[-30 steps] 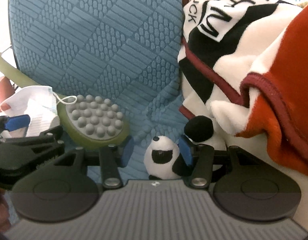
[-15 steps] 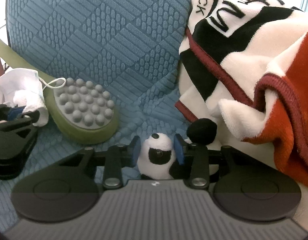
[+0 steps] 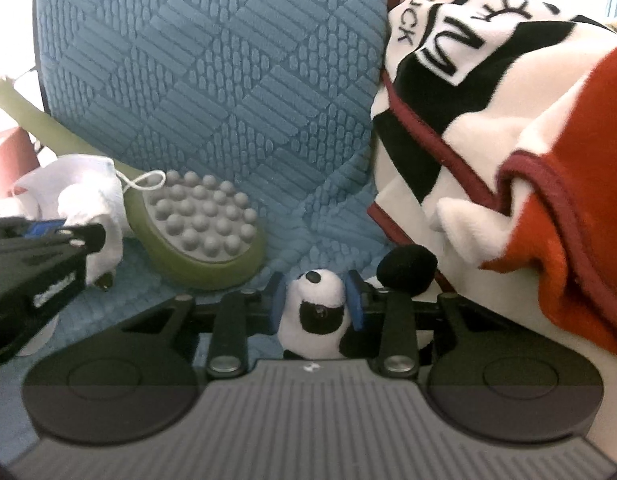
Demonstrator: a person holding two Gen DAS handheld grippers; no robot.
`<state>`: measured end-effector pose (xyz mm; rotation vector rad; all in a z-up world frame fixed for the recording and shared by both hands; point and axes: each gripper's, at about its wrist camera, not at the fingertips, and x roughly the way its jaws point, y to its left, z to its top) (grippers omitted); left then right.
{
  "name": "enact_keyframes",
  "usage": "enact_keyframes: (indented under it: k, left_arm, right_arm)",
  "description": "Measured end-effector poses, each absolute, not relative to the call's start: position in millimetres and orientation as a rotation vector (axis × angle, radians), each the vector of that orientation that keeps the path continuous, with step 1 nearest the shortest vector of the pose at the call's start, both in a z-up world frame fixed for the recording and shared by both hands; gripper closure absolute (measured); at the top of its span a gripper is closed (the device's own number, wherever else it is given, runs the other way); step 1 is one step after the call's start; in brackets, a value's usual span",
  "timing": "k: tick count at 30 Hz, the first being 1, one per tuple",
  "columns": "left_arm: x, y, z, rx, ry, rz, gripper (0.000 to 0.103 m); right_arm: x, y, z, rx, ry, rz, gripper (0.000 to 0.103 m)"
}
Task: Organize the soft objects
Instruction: 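Lift the white tissue with the left tool while the right tool lifts the panda plush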
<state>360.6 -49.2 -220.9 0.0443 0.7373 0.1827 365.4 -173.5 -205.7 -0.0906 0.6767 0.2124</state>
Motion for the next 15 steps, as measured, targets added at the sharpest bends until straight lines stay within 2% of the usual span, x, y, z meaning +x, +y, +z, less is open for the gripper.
enact_keyframes:
  k: [15]
  left_arm:
    - [304, -40, -199, -0.130, 0.763, 0.086, 0.094]
  right_arm:
    - [321, -186, -188, -0.006, 0.662, 0.312, 0.069]
